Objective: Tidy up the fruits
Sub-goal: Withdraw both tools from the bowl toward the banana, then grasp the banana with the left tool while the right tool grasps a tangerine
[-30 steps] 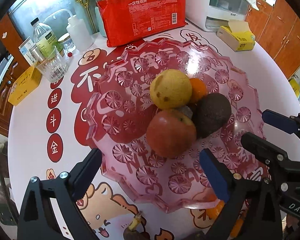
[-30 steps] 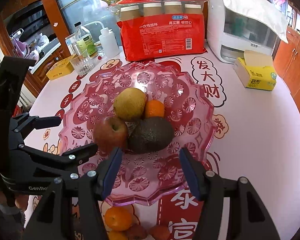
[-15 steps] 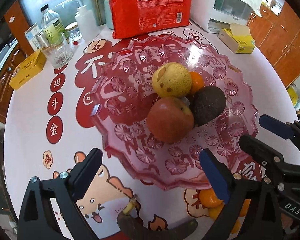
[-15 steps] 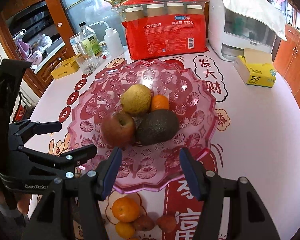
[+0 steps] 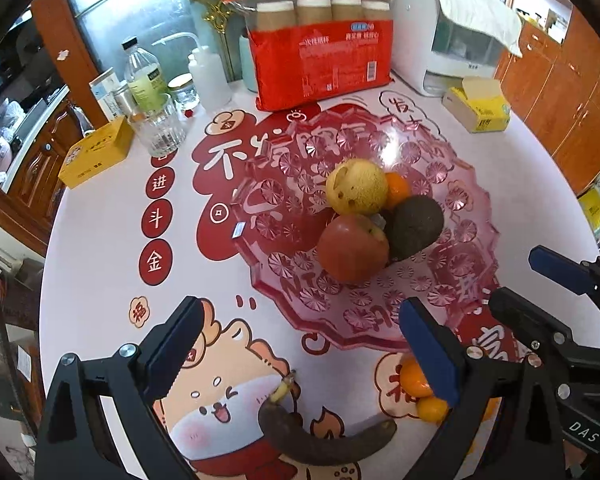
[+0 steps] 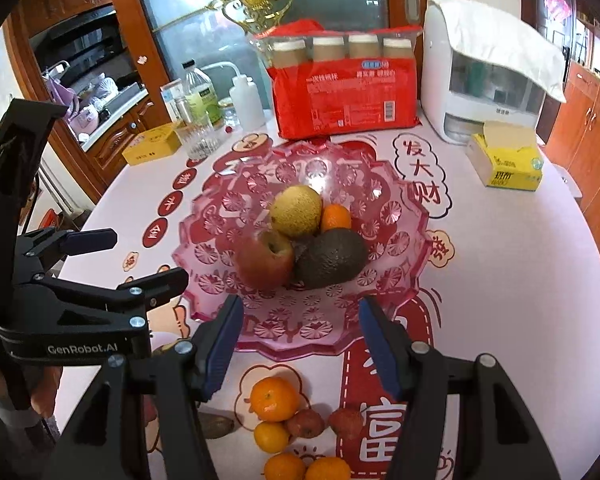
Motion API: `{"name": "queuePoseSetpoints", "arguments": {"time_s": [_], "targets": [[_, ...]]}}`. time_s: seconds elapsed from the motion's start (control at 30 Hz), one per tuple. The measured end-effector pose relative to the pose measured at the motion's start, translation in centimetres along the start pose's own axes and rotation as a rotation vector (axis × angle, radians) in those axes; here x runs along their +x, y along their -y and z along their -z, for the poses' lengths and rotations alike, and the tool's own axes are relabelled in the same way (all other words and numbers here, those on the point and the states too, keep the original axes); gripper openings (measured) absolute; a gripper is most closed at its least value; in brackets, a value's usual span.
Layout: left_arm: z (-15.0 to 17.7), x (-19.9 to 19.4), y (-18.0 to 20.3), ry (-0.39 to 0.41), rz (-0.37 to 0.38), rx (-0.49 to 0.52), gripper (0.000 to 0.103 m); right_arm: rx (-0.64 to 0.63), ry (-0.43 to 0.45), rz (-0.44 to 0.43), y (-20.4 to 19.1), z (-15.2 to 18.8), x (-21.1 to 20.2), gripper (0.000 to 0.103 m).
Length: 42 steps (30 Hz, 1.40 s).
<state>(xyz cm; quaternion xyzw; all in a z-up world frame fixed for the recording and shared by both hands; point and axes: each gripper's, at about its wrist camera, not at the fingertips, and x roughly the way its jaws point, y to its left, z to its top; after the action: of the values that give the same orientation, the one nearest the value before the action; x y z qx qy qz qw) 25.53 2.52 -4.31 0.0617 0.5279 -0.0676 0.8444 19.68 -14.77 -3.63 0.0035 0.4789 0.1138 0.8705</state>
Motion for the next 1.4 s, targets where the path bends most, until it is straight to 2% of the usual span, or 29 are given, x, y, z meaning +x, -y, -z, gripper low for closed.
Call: {"name": "queuePoseSetpoints", "arguments": {"time_s": [0.33,0.57,0.8,1.07,1.3,1.4], "targets": [[2.3,-5.5,-0.2,0.074,0.001,-0.047,0.097,-0.026,0.055,-0.014,-1.2,1.2,-4.2,0.060],[4.8,-8.7,0.0,0.139,-0.040,-0.086,0.097,-0.047,0.078,-0.022,-1.7,2.7,-6.6,0.060],[7.4,-10.2,0.2,0.171,-0.084,-0.114,0.097,-0.063,0.077,-0.029,-1.6,4.5,-7.8,0.060],[11.1,-8.2,-0.7,0.134,-0.086,-0.190,0.097,-0.066,0.030,-0.032,-1.3,6.9,-6.4,0.060],[14.3,-3.5,-2.0,0.034,-0.112,-0.270,0.097,-0.079,-0.046,-0.035,-1.5,9.6,-3.3,0.060],[15.4,-0.8,-2.9,-0.029,-0.103,-0.336,0.097,-0.083,-0.064,-0.040,-1.7,10.2,-2.3,0.060]]}}
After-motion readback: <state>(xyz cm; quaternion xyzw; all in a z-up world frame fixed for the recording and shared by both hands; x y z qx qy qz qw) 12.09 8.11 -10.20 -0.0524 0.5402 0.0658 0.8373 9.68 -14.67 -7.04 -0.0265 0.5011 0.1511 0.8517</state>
